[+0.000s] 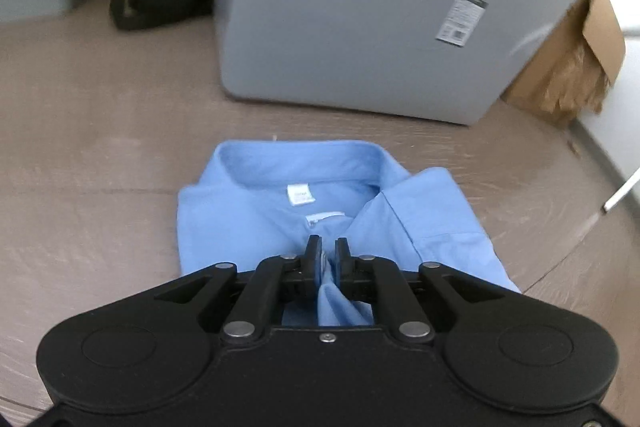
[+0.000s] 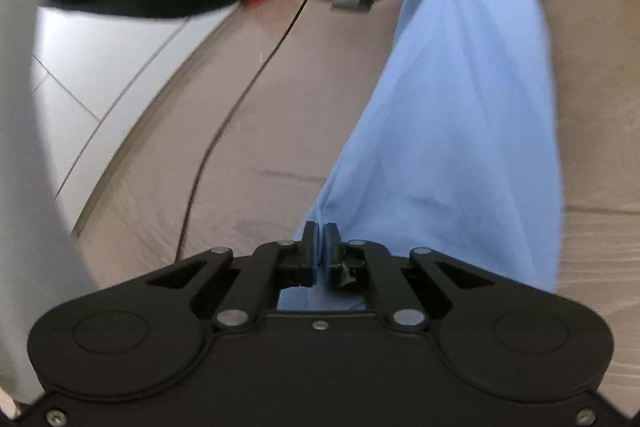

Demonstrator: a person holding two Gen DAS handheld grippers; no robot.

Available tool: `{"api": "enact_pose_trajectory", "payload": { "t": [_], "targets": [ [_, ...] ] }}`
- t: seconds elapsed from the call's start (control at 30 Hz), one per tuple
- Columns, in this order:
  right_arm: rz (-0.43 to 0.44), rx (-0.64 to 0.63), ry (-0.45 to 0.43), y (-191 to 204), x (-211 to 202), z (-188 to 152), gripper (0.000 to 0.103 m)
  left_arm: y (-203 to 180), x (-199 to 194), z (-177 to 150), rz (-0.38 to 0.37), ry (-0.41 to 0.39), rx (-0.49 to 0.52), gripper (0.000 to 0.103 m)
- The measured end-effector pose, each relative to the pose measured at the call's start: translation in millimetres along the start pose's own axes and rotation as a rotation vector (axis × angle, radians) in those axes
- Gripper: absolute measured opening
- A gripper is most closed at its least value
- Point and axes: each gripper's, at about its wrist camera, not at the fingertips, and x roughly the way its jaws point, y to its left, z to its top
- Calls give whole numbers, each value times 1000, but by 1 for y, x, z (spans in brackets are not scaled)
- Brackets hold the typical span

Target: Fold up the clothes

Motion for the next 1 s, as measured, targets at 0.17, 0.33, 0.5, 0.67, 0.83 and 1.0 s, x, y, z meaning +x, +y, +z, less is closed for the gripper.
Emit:
{"api": "enact_pose_trajectory", "payload": {
  "t": [0.17,0.33,0.5,0.67,0.83,1.0],
  "targets": [
    [0,29,22,-6,15,-1,6,-5,-19,20,51,-32,90,26],
    [-8,40,25,-8,13,-4,22,-36,-82,14,-18,-139,287,67],
    [-23,-1,10,1,3,-4,61,-80,-71,-34,-278,90,480,67],
    [20,-94,-81,8,-47,8,72,-83,-44,-75,-188,136,628,68],
    [-165,-264,-106,-22,-86,3,77,-97,-74,-80,-123,56,747,68],
    [-180,-686,-57,-51,-105,-19,77,-122,-153,-117,-126,-11,1068,77]
  ]
}}
